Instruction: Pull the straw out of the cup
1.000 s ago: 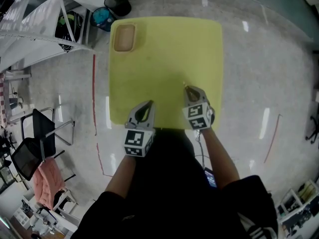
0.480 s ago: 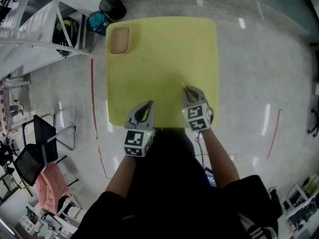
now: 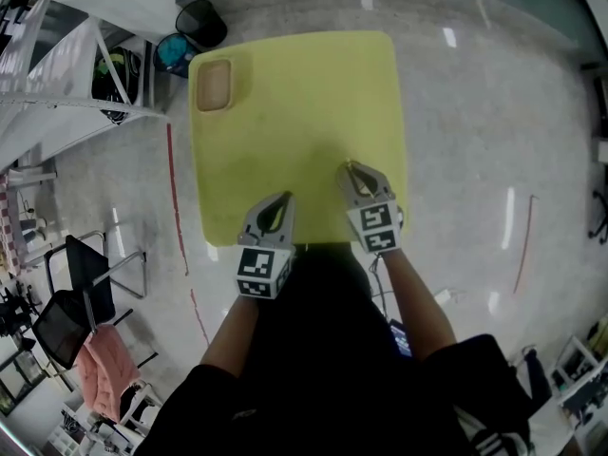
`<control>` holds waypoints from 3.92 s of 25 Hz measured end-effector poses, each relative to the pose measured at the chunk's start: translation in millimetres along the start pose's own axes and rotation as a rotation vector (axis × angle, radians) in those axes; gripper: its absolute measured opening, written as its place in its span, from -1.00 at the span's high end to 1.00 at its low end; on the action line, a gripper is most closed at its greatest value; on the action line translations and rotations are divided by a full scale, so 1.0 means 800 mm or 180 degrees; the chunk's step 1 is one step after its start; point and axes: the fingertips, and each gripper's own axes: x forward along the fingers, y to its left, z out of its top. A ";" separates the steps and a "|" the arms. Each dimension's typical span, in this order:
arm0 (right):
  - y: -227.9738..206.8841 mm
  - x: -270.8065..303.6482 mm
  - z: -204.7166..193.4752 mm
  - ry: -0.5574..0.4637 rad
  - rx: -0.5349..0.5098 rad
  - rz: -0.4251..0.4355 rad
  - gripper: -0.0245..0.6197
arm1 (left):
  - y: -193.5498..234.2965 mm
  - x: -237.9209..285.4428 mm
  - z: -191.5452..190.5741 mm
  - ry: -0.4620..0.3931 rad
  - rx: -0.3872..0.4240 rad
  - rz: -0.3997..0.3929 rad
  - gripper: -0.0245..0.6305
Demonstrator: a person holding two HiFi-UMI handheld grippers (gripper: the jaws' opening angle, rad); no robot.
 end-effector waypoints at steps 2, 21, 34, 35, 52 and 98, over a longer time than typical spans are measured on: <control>-0.006 -0.006 0.003 -0.0092 0.0103 -0.0007 0.82 | -0.006 0.005 0.002 0.0008 0.0029 -0.0030 0.79; -0.045 -0.069 0.036 -0.0830 0.0869 -0.0142 0.83 | -0.054 0.023 0.026 -0.0008 0.0267 -0.0293 0.79; -0.031 -0.125 0.061 -0.1190 0.1082 -0.0485 0.83 | -0.052 0.013 0.053 -0.0154 0.0355 -0.0581 0.79; -0.027 -0.130 0.065 -0.1201 0.1057 -0.0530 0.83 | -0.051 0.011 0.056 -0.0173 0.0360 -0.0602 0.79; 0.030 -0.227 0.135 -0.1741 0.0986 -0.1146 0.83 | -0.052 -0.036 0.126 -0.0663 0.0515 -0.1046 0.79; 0.119 -0.289 0.167 -0.1832 0.0704 -0.1532 0.84 | -0.065 -0.119 0.140 -0.1000 0.0658 -0.1473 0.79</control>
